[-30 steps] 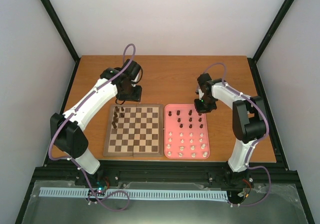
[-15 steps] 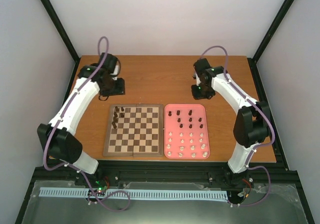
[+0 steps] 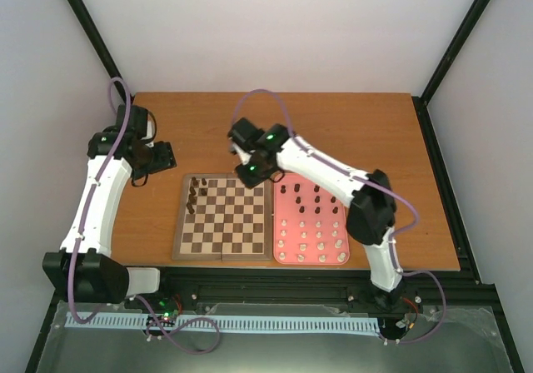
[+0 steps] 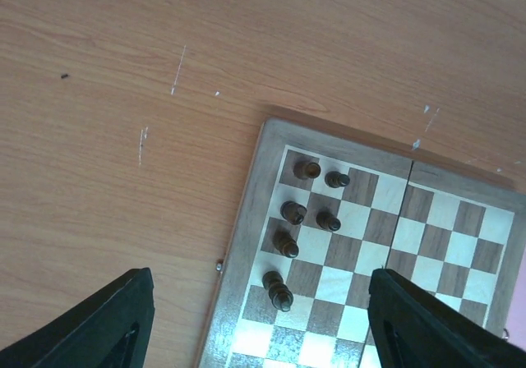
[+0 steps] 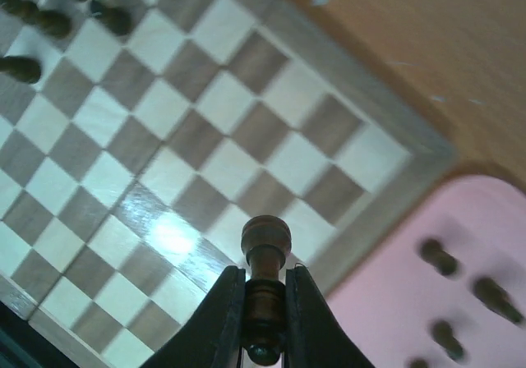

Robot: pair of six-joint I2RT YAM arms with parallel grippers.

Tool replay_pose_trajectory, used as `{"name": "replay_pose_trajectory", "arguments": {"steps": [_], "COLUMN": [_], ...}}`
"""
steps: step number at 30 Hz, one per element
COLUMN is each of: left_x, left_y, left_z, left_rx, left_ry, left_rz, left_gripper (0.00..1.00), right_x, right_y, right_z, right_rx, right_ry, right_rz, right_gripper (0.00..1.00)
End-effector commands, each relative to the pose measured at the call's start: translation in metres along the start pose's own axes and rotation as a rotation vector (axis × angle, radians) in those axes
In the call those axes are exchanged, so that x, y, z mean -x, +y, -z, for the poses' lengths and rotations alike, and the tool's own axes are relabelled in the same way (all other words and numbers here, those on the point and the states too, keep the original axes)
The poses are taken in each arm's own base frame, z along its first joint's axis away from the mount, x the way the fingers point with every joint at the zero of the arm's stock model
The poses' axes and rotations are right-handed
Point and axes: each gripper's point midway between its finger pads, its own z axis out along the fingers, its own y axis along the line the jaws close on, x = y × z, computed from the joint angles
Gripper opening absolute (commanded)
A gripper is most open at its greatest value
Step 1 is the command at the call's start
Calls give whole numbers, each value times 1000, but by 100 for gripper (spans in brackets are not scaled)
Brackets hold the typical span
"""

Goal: Set up the chess pieces on the board
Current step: Place the chess piece on the chessboard.

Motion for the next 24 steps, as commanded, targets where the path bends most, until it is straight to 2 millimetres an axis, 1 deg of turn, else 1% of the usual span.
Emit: {"name": "replay_pose_trajectory", "arguments": {"steps": [1,3,6,8,11,15,19,24], "left_x": [5,5,4,5,5,6,5,4], "left_y": [7,9,8,8,8,6,2,1], "left_z": [14,16,19,21,22,23,26,28], "left_rx": [-8,-10,-16,-20,-19,-31,-56,-66], "left_ry": [-65,-74,-85,-92,-97,-101,-105,-106], "left_rz": [10,14,16,17,11,7,11,11], "left_gripper": [82,82,82,82,82,82,82,82], "right_x": [-9,-10,-5,-7,-12,-20,-25,-26], "right_y": [52,72,98,110,122,127,123,120], "right_z": [-26,-36,-43,-50,-61,-79,-94,-103], "right_rx": [63,89,137,154,168,161,139,118], "right_ry": [87,108,118,135,163,200,224,233], "right_rz": [90,126,169,192,208,202,194,187], "right_gripper": [3,3,3,3,3,3,3,3]}}
